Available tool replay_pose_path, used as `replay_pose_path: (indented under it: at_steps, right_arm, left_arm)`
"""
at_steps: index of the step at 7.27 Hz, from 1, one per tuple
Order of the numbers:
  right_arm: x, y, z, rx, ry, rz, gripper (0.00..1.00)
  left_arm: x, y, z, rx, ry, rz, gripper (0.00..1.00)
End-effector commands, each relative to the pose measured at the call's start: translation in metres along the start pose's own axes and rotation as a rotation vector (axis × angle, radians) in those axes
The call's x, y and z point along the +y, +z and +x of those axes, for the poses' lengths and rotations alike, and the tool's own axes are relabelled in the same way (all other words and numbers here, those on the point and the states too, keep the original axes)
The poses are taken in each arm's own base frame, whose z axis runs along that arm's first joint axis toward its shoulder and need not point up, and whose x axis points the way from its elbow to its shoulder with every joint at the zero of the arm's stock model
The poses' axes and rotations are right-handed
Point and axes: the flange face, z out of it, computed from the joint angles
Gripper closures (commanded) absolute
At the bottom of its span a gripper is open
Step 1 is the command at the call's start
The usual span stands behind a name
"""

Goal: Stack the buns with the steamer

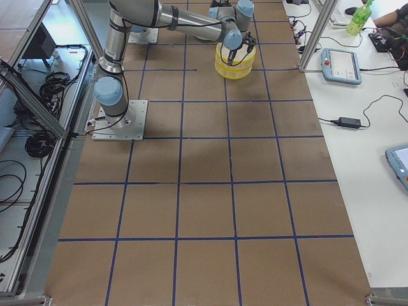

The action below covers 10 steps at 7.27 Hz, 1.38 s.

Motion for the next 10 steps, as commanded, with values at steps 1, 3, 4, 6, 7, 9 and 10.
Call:
replay_pose_path:
  at_steps: [1, 3, 4, 6, 7, 9, 10]
  right_arm:
    - [0.004, 0.001, -0.003, 0.002, -0.001, -0.001, 0.92]
    - [0.004, 0.003, -0.003, 0.003, 0.01, -0.004, 0.92]
    - [0.003, 0.004, -0.004, 0.003, 0.01, -0.004, 0.9]
    - [0.005, 0.005, -0.004, -0.001, 0.016, -0.012, 0.74]
    - [0.005, 0.004, -0.004, -0.002, 0.016, -0.011, 0.59]
    - [0.005, -0.007, -0.002, -0.006, -0.006, 0.006, 0.01]
    - [-0.005, -0.024, 0.015, -0.027, -0.024, 0.011, 0.0]
  left_arm:
    - [0.002, -0.064, 0.017, 0.254, -0.07, 0.012, 0.98]
    - [0.002, -0.108, 0.038, 0.436, -0.252, 0.045, 0.98]
    - [0.003, -0.118, 0.046, 0.527, -0.298, 0.059, 0.97]
    - [0.003, -0.14, 0.061, 0.714, -0.439, 0.067, 0.97]
    - [0.0, -0.144, 0.072, 0.799, -0.45, 0.058, 0.97]
    - [-0.014, -0.138, 0.106, 0.888, -0.438, 0.07, 0.97]
    - [-0.02, -0.137, 0.123, 0.882, -0.421, 0.097, 0.97]
